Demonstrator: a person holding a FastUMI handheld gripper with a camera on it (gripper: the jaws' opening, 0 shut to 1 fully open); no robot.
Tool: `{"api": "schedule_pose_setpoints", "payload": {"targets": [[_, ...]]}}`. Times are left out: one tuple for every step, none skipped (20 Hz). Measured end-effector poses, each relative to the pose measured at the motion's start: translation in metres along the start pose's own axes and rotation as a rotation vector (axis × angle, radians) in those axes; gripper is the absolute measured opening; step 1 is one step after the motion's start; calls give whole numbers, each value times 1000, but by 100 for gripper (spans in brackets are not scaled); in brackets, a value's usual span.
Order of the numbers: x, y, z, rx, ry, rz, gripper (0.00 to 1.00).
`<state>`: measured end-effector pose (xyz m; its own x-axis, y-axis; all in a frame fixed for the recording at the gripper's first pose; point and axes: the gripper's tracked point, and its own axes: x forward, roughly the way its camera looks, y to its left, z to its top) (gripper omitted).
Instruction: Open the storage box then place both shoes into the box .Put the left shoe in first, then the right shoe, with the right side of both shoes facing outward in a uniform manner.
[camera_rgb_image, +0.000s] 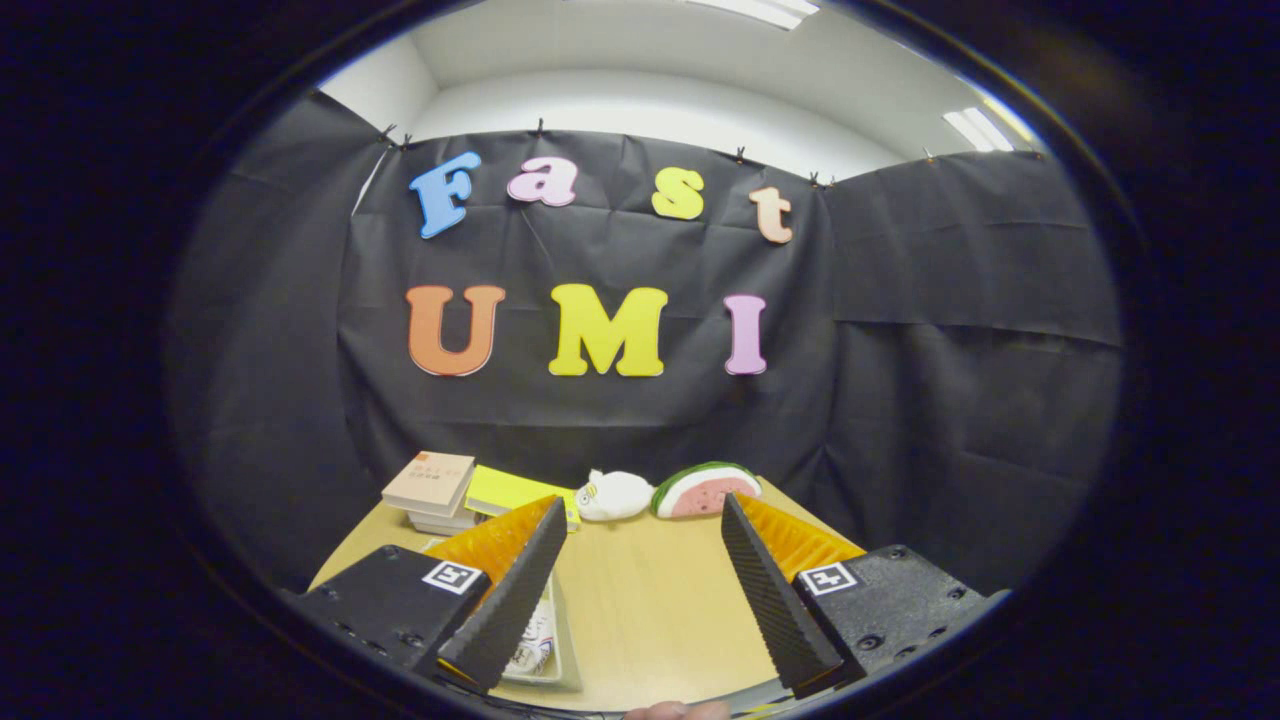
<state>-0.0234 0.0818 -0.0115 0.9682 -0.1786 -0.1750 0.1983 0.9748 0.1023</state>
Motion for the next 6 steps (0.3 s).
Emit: {"api": "schedule_pose_setpoints", "payload": {"targets": [[2, 5, 1, -6, 0, 10, 99], [2, 9, -1, -7, 1, 25, 99], [2, 15, 0, -8, -1, 37, 99], [2, 19, 0, -12, -6, 53, 99], [2, 21, 0, -15, -6, 58, 99], [1, 21, -1, -14, -7, 63, 100]]}}
